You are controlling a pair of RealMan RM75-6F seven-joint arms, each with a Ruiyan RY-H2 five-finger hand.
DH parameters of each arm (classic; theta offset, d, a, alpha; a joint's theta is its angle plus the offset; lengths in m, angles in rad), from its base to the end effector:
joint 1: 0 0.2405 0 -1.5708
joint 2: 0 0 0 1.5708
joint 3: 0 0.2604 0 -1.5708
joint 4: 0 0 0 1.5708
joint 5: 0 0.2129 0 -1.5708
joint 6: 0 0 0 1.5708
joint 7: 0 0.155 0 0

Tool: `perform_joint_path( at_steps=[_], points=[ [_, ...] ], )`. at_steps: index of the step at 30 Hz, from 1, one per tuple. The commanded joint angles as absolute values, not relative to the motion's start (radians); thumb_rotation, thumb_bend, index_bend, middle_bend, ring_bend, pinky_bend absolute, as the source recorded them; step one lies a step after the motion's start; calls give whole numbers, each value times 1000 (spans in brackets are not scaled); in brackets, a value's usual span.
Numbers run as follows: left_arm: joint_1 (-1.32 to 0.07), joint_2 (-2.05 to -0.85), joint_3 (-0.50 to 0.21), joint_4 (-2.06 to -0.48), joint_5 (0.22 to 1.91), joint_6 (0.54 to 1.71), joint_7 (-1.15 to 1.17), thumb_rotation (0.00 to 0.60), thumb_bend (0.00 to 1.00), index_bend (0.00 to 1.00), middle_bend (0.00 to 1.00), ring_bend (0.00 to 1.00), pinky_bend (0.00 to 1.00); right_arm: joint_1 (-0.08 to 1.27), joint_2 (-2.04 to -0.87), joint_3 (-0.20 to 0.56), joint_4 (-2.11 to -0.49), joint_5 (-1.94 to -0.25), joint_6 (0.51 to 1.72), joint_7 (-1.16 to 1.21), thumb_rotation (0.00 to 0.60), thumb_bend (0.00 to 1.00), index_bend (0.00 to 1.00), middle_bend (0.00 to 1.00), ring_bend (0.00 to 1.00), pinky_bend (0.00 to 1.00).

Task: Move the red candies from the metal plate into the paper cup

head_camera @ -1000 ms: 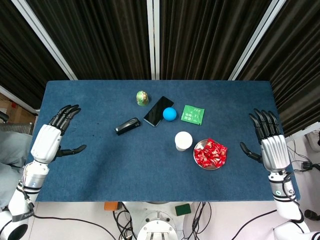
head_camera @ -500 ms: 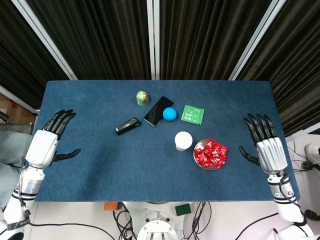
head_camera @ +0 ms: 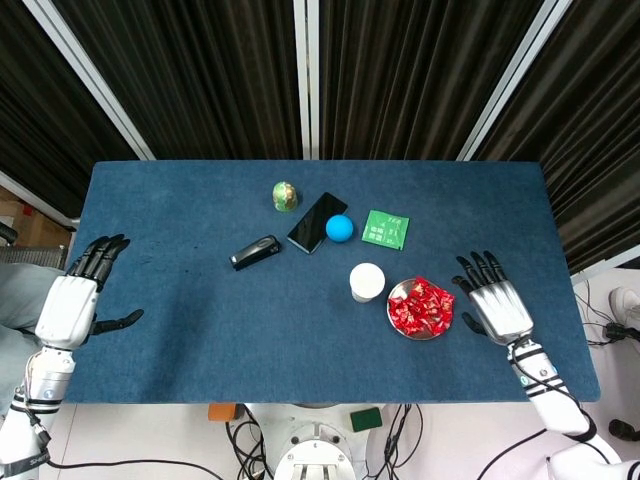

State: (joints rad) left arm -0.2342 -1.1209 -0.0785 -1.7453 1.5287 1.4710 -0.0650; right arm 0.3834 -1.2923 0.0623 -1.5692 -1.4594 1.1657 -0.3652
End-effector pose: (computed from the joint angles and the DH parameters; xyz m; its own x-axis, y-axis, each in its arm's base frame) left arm -0.2494 0.2356 0.1473 0.2047 -0.0277 0.9784 0.9583 -0.1980 -0.2061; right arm -0.2549 -0.2736 0.0621 0.6374 -0.1217 0.7609 -0.7509 -0.3195 0.5779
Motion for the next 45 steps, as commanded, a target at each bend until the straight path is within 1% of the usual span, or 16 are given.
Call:
perform_joint_path(
  at_steps=[1, 5, 15, 28, 36, 41, 45],
  points=[
    [-229, -1122, -76, -1738, 1525, 1472, -73, 600, 84, 87, 66, 54, 223, 413, -1333, 64, -1548, -1430, 1124, -397, 600, 261, 347, 82, 0, 0],
    [-220, -1119, -70, -1728, 1523, 1472, -82, 600, 85, 87, 66, 51, 223, 430, -1371, 65, -1519, -1417, 1101, -414, 600, 268, 386, 90, 0, 0],
    [-206, -1127, -65, -1699, 1527, 1476, -112, 600, 85, 87, 66, 51, 223, 457, -1456, 67, -1451, -1397, 1085, -473, 600, 319, 404, 100, 0, 0],
    [-199, -1127, -70, -1691, 1525, 1479, -110, 600, 84, 87, 66, 51, 224, 478, -1495, 66, -1408, -1365, 1060, -495, 600, 336, 457, 103, 0, 0],
    [-198, -1129, -71, -1685, 1521, 1471, -114, 600, 85, 88, 66, 51, 223, 489, -1508, 67, -1391, -1353, 1051, -493, 600, 351, 517, 110, 0, 0],
    [-198, -1131, -71, -1679, 1519, 1467, -120, 600, 85, 88, 66, 51, 223, 492, -1511, 67, -1386, -1351, 1053, -493, 600, 363, 563, 113, 0, 0],
    [-196, -1129, -72, -1676, 1519, 1468, -124, 600, 84, 88, 66, 51, 223, 492, -1500, 75, -1403, -1361, 1078, -484, 600, 366, 575, 114, 0, 0]
  ],
)
